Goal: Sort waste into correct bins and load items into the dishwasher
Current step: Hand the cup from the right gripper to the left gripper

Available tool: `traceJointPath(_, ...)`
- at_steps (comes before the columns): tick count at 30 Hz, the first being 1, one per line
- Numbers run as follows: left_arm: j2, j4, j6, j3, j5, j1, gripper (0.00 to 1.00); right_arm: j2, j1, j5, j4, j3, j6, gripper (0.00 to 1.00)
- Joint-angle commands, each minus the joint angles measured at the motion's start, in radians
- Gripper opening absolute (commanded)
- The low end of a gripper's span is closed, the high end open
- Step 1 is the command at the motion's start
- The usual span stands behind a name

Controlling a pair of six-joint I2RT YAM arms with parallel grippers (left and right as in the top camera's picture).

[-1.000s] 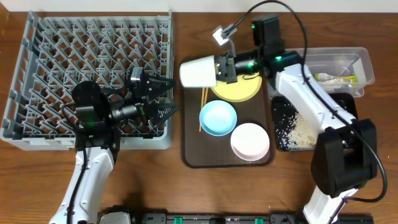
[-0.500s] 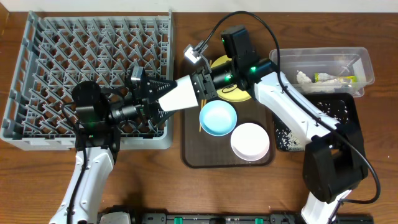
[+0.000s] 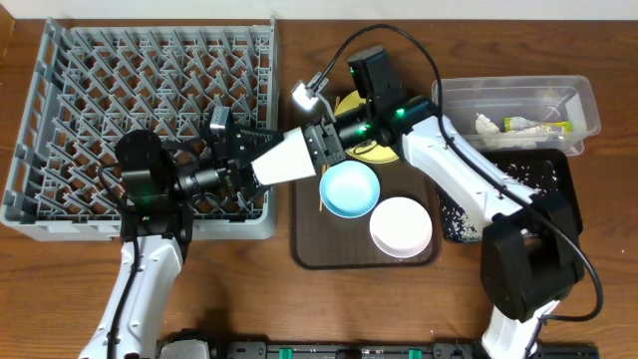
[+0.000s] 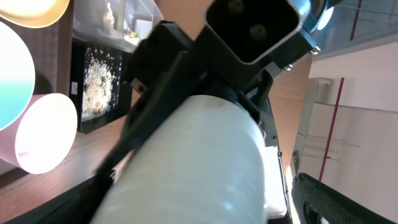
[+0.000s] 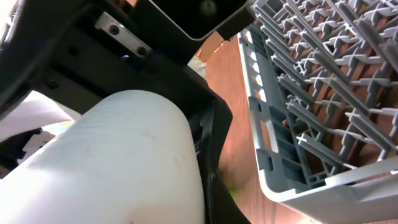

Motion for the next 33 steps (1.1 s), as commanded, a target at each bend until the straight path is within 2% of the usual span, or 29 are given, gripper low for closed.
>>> traceJointPath(1, -0.002, 0.008, 0.029, 0.010, 0.014, 0.005, 0.91, 0.019, 0.020, -0.005, 0.003, 0.003, -0.023, 0.01)
traceJointPath(11, -0.002, 0.008, 0.066, 0.010, 0.022, 0.005, 0.73, 0.020, 0.021, 0.014, 0.018, 0.003, -0.022, 0.01)
traceJointPath(14, -0.002, 0.008, 0.066, 0.010, 0.025, 0.005, 0.73, 0.020, 0.021, 0.015, 0.026, 0.003, -0.018, 0.01)
traceJointPath(19, -0.002, 0.008, 0.069, 0.010, 0.041, 0.005, 0.81, 0.020, 0.021, 0.021, 0.061, 0.003, 0.012, 0.01)
traceJointPath(29, -0.002, 0.008, 0.081, 0.010, 0.048, 0.005, 0.80, 0.020, 0.023, 0.021, 0.082, 0.003, 0.027, 0.01)
traceJointPath(33, -0.002, 0.008, 0.084, 0.010, 0.048, 0.005, 0.60, 0.020, 0.023, 0.021, 0.082, 0.003, 0.027, 0.01)
